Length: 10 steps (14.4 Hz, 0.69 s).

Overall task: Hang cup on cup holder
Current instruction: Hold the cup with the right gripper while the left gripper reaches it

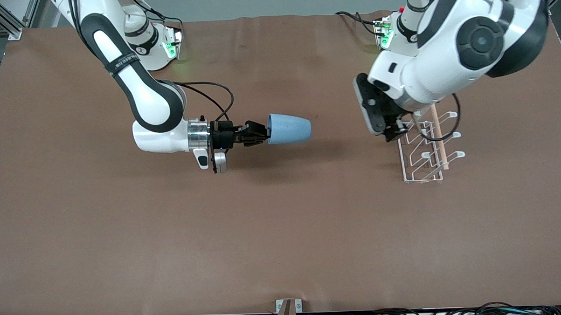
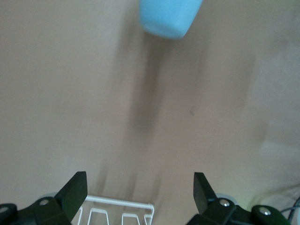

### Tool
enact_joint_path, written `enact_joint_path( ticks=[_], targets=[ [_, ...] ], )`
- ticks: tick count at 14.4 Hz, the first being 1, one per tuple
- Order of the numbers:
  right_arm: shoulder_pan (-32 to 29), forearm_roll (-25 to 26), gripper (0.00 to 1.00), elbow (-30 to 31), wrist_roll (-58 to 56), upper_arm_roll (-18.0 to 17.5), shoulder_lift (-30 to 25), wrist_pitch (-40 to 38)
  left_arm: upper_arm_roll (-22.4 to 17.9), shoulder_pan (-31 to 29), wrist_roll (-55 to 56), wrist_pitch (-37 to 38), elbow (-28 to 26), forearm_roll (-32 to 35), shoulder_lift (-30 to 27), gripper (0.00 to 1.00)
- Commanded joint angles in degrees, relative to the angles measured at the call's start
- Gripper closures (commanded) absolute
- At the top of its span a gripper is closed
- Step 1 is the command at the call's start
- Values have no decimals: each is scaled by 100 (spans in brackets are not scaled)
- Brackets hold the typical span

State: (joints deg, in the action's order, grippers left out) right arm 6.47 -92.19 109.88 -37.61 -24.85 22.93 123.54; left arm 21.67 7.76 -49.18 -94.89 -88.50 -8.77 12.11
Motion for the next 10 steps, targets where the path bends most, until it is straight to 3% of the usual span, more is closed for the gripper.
enact_joint_path(
  ticks=[1,10],
  targets=[
    [21,-167,100,-72,-106,-20,36,47,153,198,-83,-47,140,-98,238,0],
    [30,-159,100,-72,-106,-20,36,47,144,963,532,-1251,140,-98,599,0]
  ],
)
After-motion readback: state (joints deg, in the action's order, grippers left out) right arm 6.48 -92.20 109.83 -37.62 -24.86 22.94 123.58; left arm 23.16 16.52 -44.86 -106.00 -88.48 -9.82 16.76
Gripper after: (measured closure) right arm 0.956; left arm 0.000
